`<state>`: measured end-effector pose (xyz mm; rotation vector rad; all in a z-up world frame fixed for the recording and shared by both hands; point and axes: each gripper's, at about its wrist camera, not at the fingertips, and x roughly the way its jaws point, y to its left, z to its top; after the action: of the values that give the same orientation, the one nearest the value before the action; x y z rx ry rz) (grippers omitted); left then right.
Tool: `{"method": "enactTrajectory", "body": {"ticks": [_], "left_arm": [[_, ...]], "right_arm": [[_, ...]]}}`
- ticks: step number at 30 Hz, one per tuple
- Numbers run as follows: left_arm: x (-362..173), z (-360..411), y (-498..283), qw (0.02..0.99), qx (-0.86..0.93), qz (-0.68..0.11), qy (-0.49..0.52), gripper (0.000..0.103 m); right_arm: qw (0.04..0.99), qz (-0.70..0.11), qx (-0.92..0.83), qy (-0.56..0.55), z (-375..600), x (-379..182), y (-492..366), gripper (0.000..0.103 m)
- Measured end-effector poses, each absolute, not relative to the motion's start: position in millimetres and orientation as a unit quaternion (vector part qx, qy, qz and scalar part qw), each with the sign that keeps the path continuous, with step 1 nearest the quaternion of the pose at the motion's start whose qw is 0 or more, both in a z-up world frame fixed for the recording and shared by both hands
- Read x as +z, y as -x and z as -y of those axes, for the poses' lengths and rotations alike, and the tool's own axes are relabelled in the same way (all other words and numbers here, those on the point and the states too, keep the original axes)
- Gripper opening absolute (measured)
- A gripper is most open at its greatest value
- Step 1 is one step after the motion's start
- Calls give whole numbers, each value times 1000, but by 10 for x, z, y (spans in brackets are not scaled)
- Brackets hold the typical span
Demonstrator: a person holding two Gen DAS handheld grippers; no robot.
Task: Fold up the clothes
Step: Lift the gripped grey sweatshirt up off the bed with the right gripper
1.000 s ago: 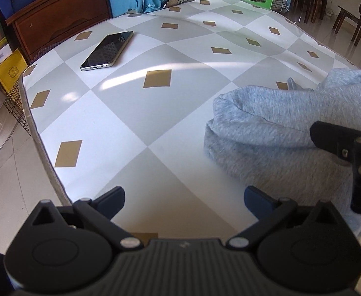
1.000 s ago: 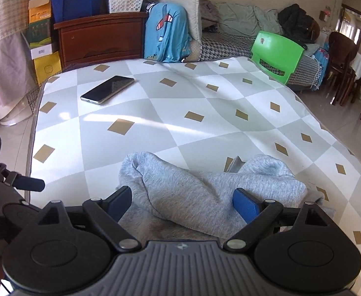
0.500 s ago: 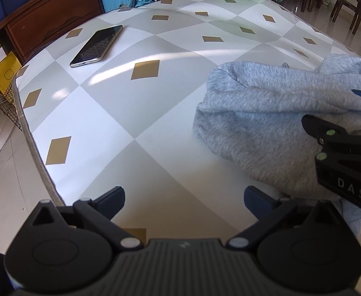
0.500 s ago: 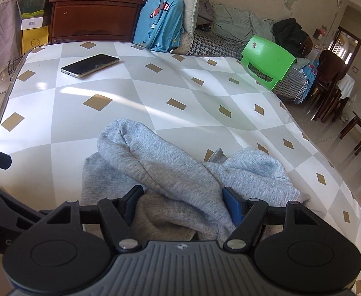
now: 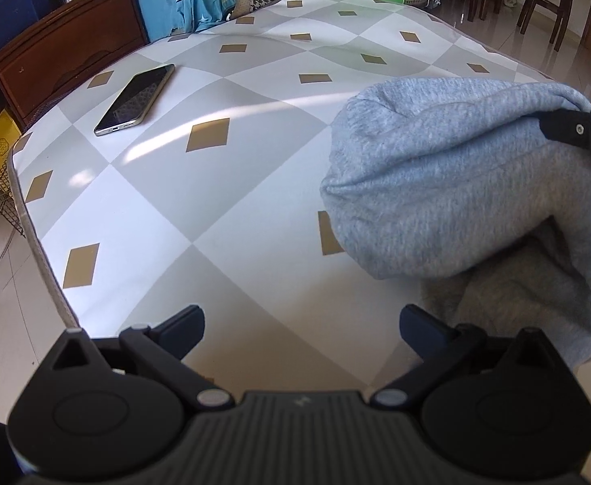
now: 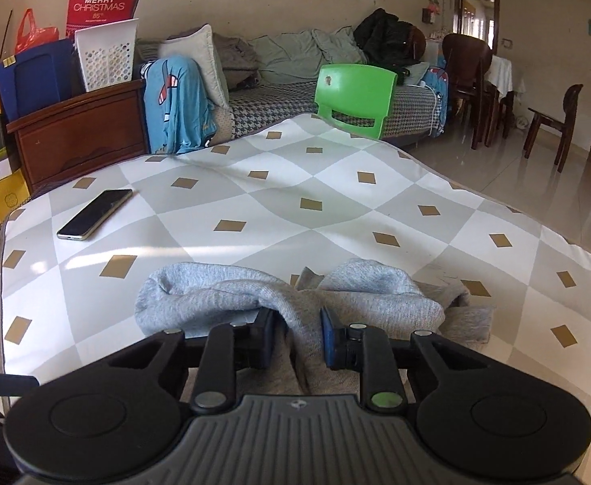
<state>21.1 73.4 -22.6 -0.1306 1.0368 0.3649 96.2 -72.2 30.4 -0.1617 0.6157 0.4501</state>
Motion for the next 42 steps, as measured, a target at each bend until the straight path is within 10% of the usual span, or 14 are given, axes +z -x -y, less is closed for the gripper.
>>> {"method": "enactTrajectory", "body": {"ticks": [18,28,42], "left_arm": [[-215,-310,-284,865,118,-486,38,103],[-243,119,-332,873,62,-484,7,103],[-364,302,-350,878,39,-478,-8,103]], "right_arm": [[902,-418,-18,-109,2279,235,-1225,18],[915,-396,11,-73,2427,439,-950,56],[891,-415,170,-67,2377,463,-633,68]]}}
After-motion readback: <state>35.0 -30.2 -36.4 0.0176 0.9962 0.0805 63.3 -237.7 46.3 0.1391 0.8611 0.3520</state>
